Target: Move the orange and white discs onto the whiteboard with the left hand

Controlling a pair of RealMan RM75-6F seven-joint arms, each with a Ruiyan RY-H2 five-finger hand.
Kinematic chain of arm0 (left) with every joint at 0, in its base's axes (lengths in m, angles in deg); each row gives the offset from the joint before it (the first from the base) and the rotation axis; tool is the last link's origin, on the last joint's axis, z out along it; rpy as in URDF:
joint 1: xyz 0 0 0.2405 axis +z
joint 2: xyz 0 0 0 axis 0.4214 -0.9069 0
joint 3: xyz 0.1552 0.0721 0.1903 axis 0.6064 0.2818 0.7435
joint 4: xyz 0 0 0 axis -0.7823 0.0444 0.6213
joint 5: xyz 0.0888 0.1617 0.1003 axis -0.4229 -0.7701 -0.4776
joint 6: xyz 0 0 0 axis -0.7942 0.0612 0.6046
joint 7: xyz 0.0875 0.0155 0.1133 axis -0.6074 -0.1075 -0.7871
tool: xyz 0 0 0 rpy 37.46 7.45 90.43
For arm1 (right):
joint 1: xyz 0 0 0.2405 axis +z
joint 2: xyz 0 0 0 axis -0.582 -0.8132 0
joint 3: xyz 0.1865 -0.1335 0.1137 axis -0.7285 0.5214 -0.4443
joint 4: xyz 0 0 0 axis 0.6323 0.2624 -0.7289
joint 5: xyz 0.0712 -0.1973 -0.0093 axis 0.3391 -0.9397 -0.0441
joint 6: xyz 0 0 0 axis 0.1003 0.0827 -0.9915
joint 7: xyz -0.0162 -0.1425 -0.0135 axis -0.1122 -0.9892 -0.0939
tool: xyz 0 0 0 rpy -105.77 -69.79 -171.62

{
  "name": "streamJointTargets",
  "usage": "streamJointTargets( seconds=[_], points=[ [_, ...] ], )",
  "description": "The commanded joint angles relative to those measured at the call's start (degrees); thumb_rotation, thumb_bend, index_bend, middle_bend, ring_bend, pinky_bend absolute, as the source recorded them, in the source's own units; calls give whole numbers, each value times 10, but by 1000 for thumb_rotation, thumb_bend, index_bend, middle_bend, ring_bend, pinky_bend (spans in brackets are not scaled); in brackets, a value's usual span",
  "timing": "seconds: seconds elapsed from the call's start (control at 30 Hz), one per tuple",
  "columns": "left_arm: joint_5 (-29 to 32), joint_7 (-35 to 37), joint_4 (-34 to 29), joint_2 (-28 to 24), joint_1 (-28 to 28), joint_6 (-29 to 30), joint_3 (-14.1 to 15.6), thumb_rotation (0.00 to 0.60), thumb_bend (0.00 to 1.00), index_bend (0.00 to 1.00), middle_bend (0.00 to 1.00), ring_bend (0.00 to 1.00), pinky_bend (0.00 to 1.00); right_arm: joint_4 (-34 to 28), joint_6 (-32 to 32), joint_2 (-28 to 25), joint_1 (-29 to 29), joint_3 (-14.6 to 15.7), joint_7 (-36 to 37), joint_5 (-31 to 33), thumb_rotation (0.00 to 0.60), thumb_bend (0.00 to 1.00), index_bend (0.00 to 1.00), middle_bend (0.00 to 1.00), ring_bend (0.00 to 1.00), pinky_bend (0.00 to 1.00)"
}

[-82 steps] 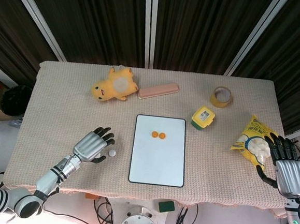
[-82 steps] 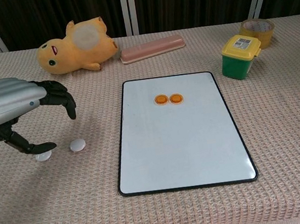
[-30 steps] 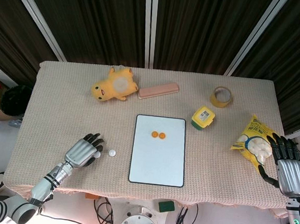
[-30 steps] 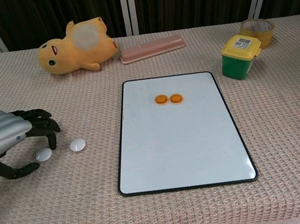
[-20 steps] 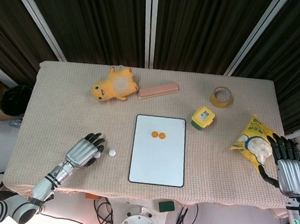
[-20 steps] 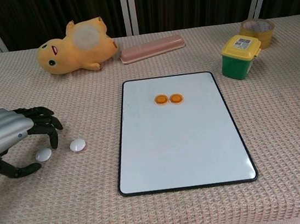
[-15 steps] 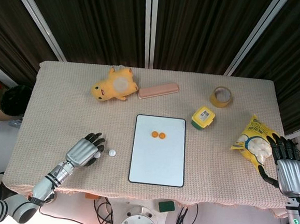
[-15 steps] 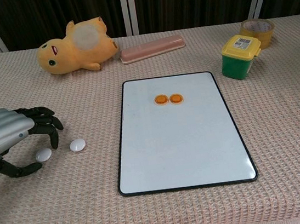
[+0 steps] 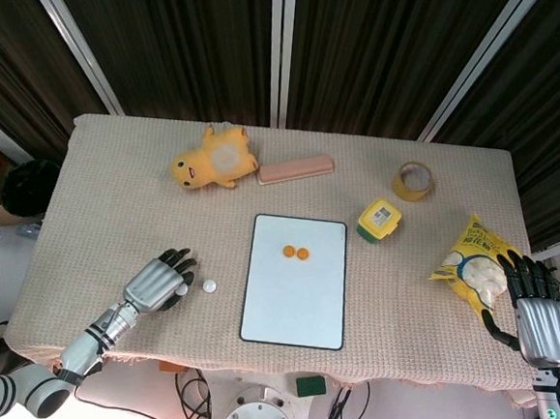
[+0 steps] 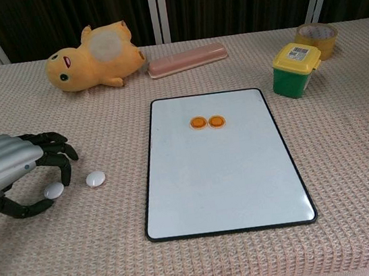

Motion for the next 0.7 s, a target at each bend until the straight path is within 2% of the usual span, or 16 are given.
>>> streamJointTargets(
  seconds=[0.03,0.47,0.7],
  points=[
    [-1,1,-1,-1,0,0,-1,600,306,450,210,89,181,0,0,0,0,0,0,0,600,315,0,0,0,0],
    [-8,0,-11,-5,-5,-2,-9,600,308,510,217,89,182,0,-3,0,2,1,-2,-3,600,315,0,0,0,0],
    [-24,-37,-60,-15,-32,-11,-29,600,309,512,222,89,182,-1,-1,0,2,1,-2,-4,600,315,0,0,0,0]
  ],
)
